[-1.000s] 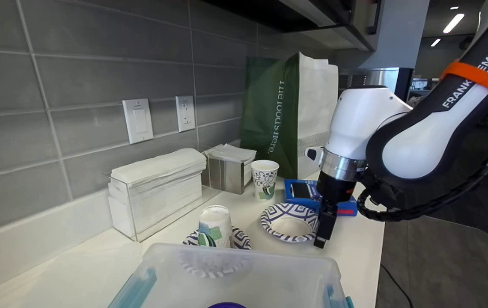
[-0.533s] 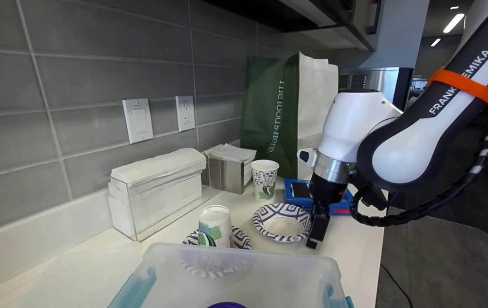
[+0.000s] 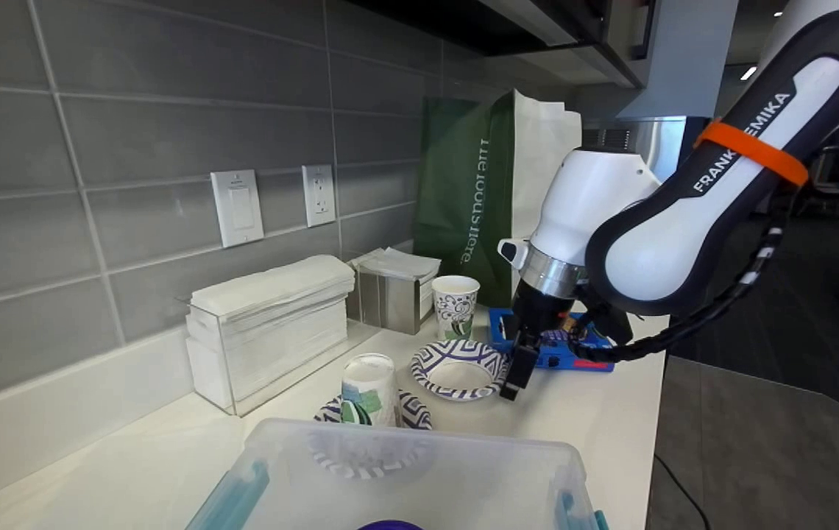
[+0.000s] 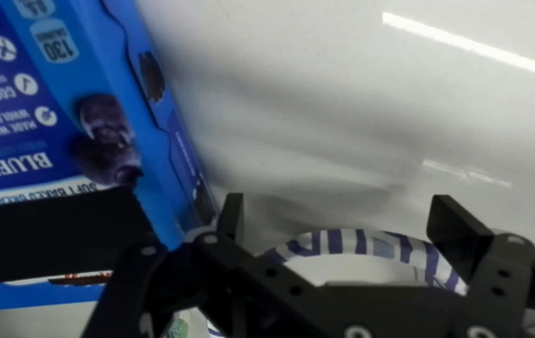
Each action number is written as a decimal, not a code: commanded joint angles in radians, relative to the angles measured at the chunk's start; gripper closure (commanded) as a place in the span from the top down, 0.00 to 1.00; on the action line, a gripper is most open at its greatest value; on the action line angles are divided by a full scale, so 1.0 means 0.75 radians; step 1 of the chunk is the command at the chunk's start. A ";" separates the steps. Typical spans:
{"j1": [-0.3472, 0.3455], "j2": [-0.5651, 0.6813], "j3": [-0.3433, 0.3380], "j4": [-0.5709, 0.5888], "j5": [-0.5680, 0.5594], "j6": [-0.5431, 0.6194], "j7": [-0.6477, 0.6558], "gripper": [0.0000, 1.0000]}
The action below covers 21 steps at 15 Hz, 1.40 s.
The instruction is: Push the bowl on the right backwards.
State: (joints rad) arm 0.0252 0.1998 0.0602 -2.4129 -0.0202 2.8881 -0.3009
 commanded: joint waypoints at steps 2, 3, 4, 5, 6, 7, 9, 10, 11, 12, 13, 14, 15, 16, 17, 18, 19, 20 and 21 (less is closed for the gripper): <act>-0.058 0.115 0.072 0.090 0.036 0.108 -0.065 1.00; -0.074 0.138 0.090 0.105 0.034 0.140 -0.082 1.00; -0.099 0.156 0.124 0.118 0.050 0.159 -0.102 1.00; -0.128 0.176 0.157 0.131 0.063 0.183 -0.120 1.00; -0.144 0.193 0.179 0.141 0.092 0.204 -0.156 1.00; -0.172 0.213 0.210 0.153 0.100 0.230 -0.175 1.00; -0.217 0.250 0.256 0.175 0.110 0.276 -0.212 1.00; -0.230 0.265 0.264 0.187 0.100 0.298 -0.222 1.00; -0.247 0.278 0.279 0.195 0.096 0.317 -0.229 1.00; -0.259 0.289 0.286 0.203 0.088 0.333 -0.235 1.00; -0.281 0.300 0.307 0.211 0.090 0.345 -0.243 1.00; -0.300 0.311 0.325 0.219 0.089 0.357 -0.253 1.00; -0.323 0.317 0.349 0.224 0.092 0.353 -0.259 1.00; -0.339 0.313 0.369 0.224 0.096 0.334 -0.255 1.00; -0.355 0.307 0.389 0.221 0.098 0.324 -0.253 1.00; -0.372 0.298 0.411 0.215 0.099 0.317 -0.249 1.00; -0.371 0.277 0.412 0.204 0.100 0.298 -0.234 1.00; -0.355 0.251 0.394 0.187 0.093 0.286 -0.217 1.00; -0.350 0.231 0.390 0.175 0.094 0.271 -0.208 1.00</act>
State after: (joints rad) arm -0.2300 0.4119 0.3443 -2.2565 0.0394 3.1294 -0.4670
